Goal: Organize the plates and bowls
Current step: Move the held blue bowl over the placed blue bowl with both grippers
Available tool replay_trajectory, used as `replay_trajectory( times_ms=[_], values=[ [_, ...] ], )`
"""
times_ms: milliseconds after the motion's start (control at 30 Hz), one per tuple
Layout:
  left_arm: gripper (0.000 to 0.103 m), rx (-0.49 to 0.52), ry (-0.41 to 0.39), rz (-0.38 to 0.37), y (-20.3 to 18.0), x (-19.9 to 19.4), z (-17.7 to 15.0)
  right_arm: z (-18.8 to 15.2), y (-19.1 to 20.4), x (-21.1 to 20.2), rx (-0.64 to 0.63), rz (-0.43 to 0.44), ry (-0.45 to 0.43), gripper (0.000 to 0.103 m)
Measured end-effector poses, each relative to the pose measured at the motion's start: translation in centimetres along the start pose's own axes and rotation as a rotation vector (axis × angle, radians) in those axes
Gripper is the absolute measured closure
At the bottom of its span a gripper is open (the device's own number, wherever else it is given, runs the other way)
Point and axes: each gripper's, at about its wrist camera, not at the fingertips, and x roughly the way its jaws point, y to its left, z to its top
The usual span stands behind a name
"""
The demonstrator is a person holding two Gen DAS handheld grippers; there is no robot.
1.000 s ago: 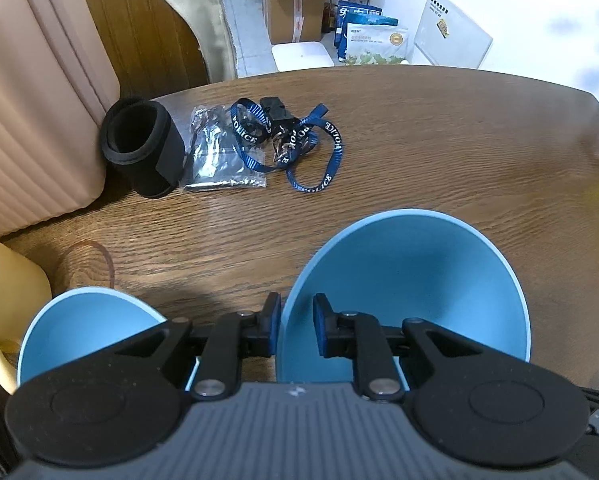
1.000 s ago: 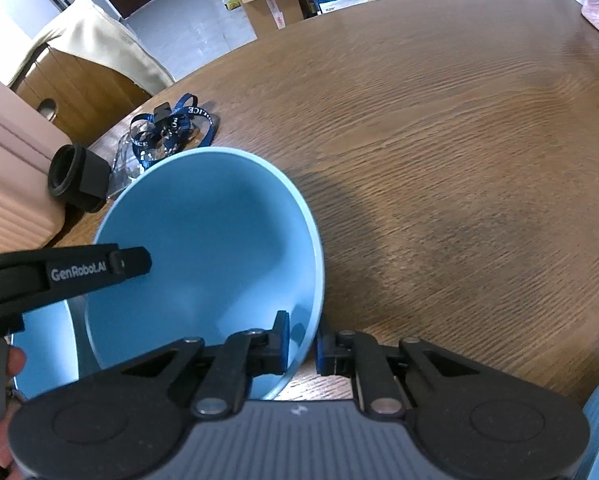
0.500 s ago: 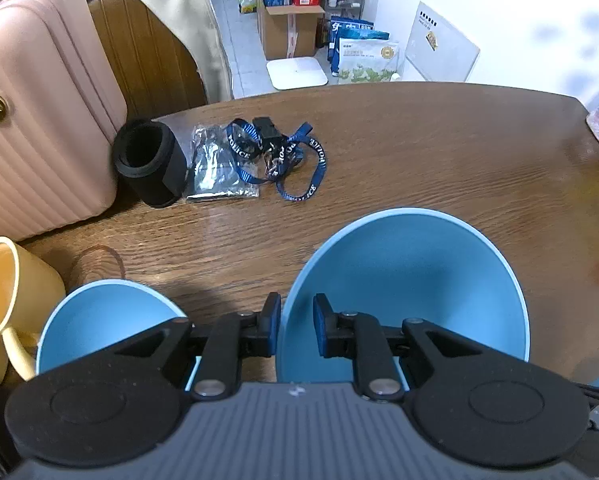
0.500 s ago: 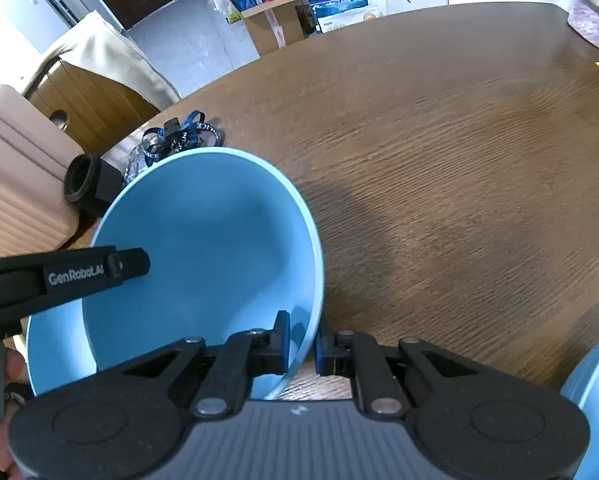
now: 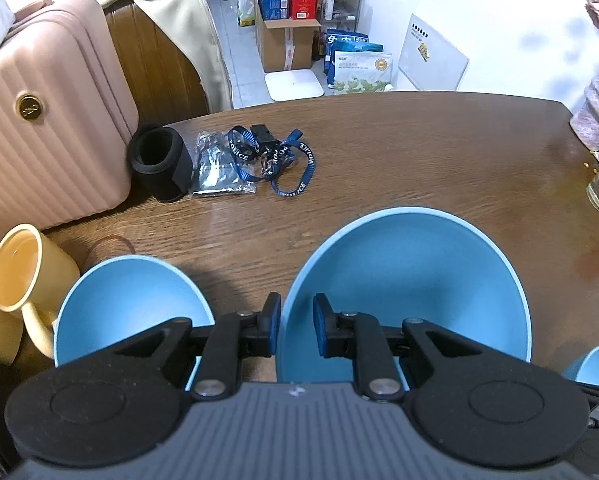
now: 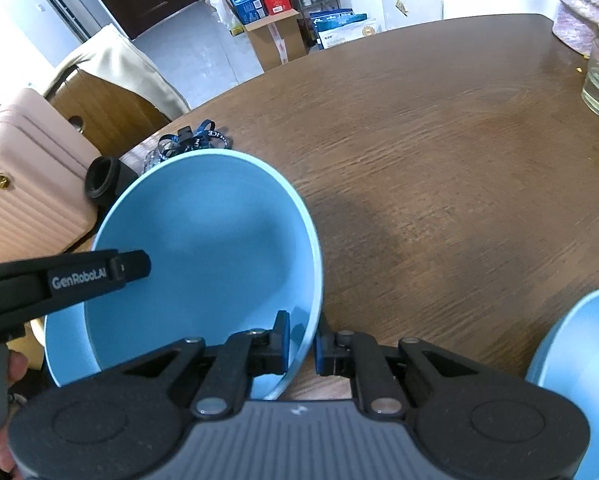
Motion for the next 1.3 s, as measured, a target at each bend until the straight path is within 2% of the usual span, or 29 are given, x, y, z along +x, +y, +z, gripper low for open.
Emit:
replay_trajectory(
  times_ms=[900,1300],
  values=[
    [0.085,-0.025,-0.095,-0.034,-0.4,-7.8,-5.9,-5.2,-0.3,-6.1,-0.048,-0.001,-0.067,0.092],
    [0.085,-0.020,-0.121,-0.064,-1.7,-10.4,-8.7,-7.8,-1.6,-8.4,-0.062,-0.005,-0.082,0.092]
  ],
)
